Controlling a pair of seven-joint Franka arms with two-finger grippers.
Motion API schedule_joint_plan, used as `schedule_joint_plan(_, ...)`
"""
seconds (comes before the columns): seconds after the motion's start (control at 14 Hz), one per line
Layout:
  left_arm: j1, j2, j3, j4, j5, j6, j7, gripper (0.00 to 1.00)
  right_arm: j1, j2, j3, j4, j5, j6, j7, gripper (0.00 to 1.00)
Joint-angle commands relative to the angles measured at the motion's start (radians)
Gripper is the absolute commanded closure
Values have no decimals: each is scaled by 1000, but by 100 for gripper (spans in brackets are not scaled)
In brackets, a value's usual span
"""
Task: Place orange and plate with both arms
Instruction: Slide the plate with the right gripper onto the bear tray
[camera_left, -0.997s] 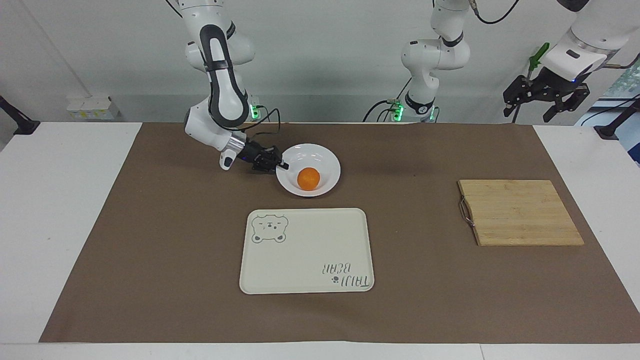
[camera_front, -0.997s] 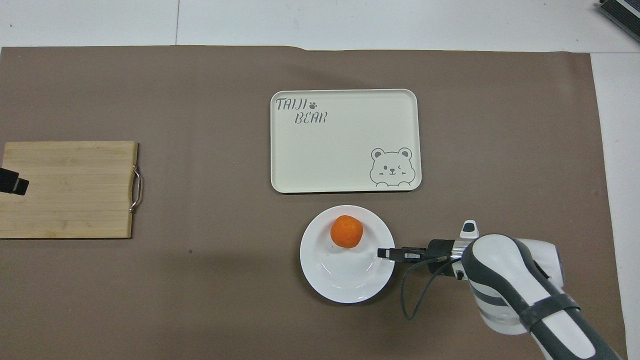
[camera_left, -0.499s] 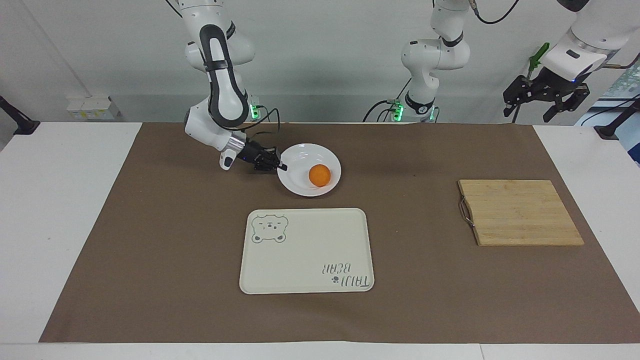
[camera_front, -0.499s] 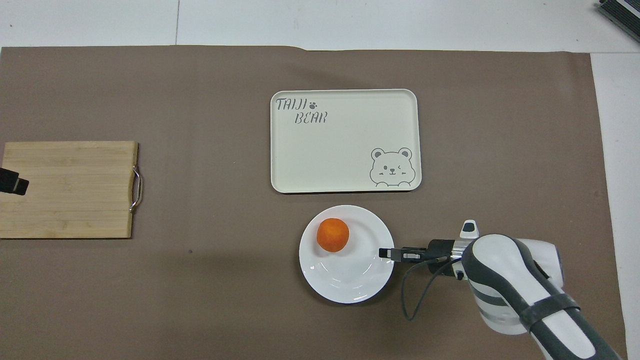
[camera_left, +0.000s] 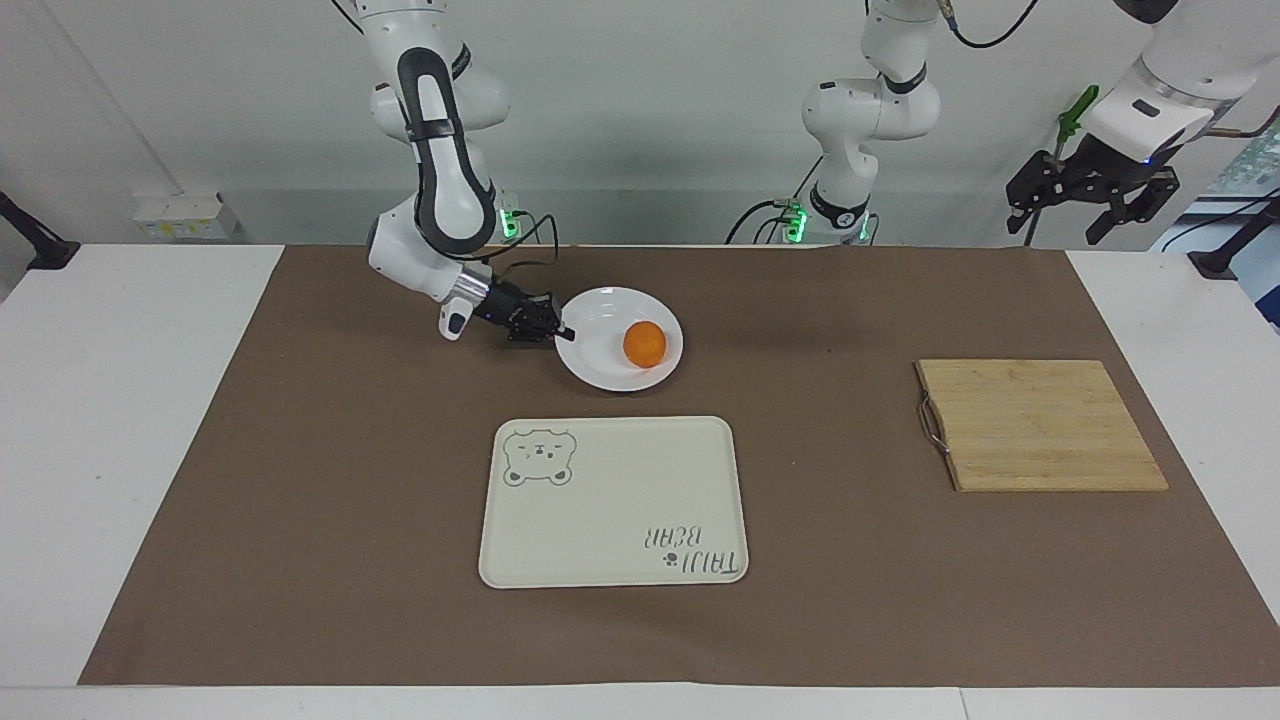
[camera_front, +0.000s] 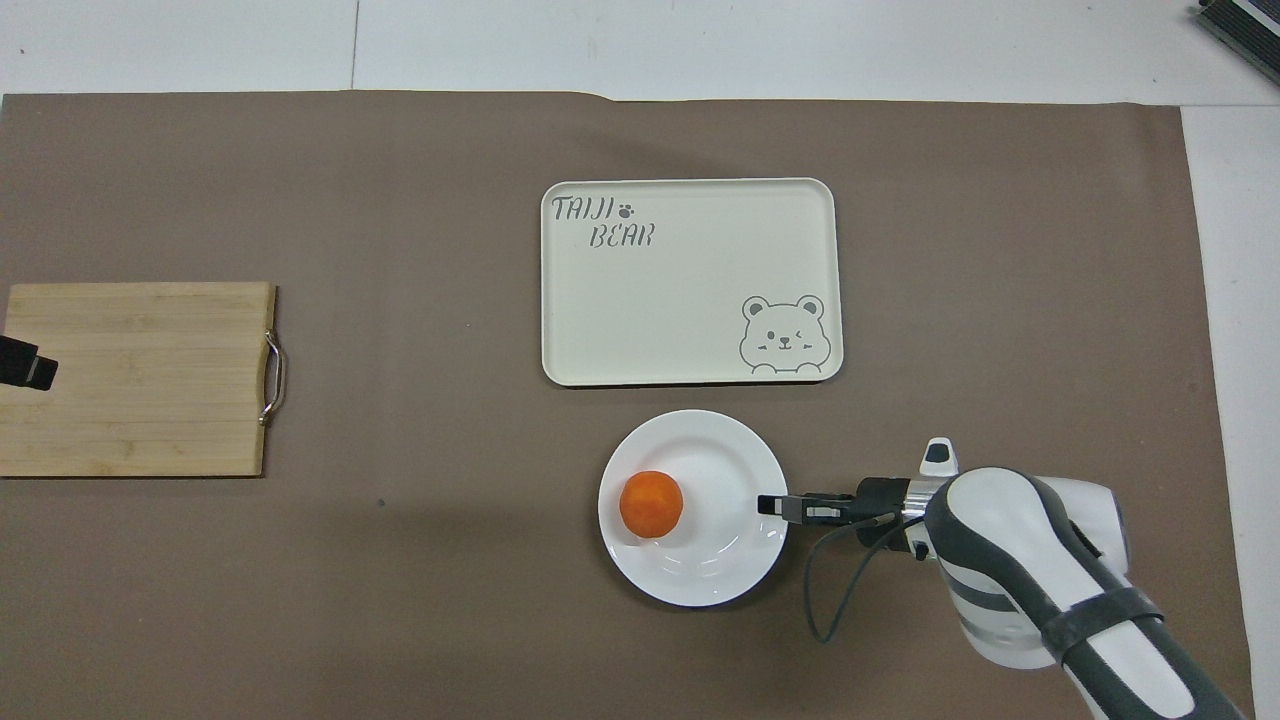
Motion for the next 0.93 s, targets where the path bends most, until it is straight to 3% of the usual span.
schedule_joint_plan(0.0,5,-16,-1,-9,-6,-7,-5,0,-25,9,3,31,34,-24,-41,100)
schedule_joint_plan(0.5,5,-16,-1,-8,-6,-7,-5,0,-22,7,3,149,31,-63,112,100)
schedule_joint_plan(0.85,5,-16,-1,-9,-6,-7,-5,0,-8,88,3,297,11,-75,232,100)
